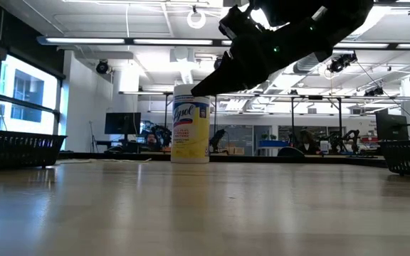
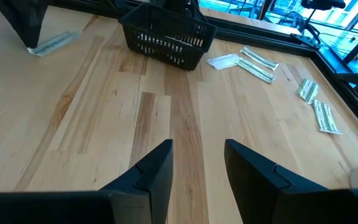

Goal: Pick & Place First Aid Supplies
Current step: Put the bandage into the left black basket

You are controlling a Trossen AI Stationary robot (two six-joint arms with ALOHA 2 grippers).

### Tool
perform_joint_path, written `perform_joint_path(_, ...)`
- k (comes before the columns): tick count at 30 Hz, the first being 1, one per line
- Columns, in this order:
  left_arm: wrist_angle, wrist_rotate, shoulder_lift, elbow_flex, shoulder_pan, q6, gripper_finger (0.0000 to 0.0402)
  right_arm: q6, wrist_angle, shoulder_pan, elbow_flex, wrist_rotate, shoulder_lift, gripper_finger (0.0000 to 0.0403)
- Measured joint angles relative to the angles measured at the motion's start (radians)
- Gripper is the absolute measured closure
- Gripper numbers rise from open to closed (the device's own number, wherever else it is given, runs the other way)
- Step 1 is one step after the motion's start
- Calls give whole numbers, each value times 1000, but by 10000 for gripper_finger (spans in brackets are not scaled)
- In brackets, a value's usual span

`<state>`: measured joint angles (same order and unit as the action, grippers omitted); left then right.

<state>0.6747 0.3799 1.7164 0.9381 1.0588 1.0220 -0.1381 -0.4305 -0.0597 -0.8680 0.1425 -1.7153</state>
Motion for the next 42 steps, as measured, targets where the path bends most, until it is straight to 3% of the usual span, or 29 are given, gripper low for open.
perform_joint_path(7, 177, 62, -25, 98, -68, 4, 401, 2, 0, 0, 0, 0, 0, 265)
perform_joint_path(15, 549, 73, -108, 217, -238, 124, 401, 0, 0, 0, 0, 0, 0, 265)
perform_joint_path(26, 845, 72, -291, 234, -454, 214, 401, 0, 3, 0, 0, 0, 0, 265)
perform_joint_path(34, 858, 39, -338, 161, -538, 287, 401, -1, 4, 0, 0, 0, 0, 265)
perform_joint_path(42, 702, -51, -339, -40, -597, 329, 401, 8, 11, 0, 0, 0, 0, 265)
